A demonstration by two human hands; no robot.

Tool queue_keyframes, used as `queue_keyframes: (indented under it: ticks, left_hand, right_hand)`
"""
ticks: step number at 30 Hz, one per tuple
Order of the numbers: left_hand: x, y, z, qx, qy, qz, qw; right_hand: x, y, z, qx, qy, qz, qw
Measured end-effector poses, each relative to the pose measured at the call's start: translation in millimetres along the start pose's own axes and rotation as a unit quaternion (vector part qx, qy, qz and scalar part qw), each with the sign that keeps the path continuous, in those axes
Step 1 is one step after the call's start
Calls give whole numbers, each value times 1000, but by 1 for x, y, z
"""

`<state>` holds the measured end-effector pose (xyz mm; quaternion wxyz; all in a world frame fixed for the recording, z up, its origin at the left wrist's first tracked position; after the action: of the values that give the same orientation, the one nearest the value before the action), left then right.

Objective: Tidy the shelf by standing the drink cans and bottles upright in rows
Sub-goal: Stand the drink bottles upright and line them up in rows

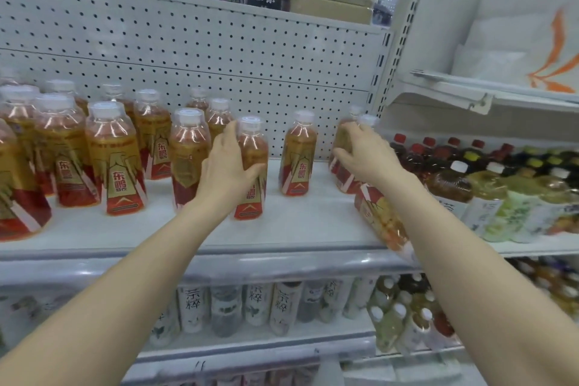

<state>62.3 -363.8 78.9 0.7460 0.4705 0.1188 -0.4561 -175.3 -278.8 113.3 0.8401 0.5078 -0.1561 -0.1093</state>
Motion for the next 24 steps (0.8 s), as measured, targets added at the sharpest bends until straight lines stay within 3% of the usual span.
queue_keyframes:
  ticks: [2,5,8,13,17,20,24]
  left_hand:
    - [2,-4,-6,7,6,-16,1000]
    - [2,-6,-9,19,17,-26,999]
    - [-8,-10,-13,35,10,-43,998]
    - [-31,-20,-23,57,-20,-69,996]
    - [-34,-19,-24,53,-24,-71,996]
    - [-32,-18,-23,49,-29,-66,996]
    - [-19,-18,-18,48,-14,-45,998]
  right_hand:
    - [-28,0,-30,33,-75,-80,993]
    - [-61,-15,-83,156,-176,-152,960]
    - [-73,-31,-114,212,-215,-132,944]
    - [-63,2,-110,60,-183,-49,980]
    - [-52,38,-89,-70,-157,60,983]
    - [-39,47,-75,-113,-134,172,969]
    - [-17,36,-56,-125,-99,221,962]
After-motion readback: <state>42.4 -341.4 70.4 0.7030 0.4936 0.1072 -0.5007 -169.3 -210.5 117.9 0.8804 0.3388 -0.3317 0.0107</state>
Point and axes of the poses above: each hand's wrist, its own z-axis towards the middle knuckle, its own y-axis out of the back of the hand, x = y × z, the point moved 10 cm from there along z, towards the middle knuckle, and after that the axes turned 2 degrees about -x, right-handed, at the moved point
